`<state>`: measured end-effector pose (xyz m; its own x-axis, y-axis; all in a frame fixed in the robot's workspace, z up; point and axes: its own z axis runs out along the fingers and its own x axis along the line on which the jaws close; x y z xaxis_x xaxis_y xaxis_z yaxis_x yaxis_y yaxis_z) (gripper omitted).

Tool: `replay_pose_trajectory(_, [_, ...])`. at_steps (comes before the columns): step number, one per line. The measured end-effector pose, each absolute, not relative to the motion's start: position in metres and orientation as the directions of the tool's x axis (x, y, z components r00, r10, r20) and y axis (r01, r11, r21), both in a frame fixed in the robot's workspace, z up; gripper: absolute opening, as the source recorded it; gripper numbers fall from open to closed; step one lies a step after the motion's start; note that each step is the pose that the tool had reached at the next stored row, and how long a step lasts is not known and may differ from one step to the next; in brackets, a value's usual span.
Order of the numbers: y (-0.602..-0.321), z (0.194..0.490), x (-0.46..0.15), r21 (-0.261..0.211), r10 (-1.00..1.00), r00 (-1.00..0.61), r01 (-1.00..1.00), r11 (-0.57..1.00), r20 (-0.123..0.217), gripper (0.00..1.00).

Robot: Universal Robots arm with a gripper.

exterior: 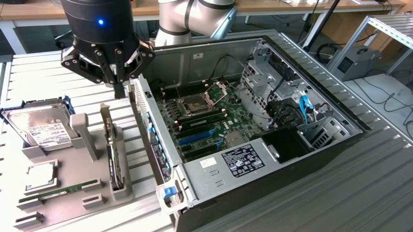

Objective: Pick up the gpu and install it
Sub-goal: 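Reach for the gpu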

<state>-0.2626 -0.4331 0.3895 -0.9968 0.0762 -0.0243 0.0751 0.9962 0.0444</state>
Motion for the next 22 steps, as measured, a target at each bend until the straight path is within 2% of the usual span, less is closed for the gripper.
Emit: replay_pose_trajectory(22, [-0.4384, 0.389, -0.2626, 0.044, 0.076, -0.997, 0.075, 0.996, -0.024, 0.11])
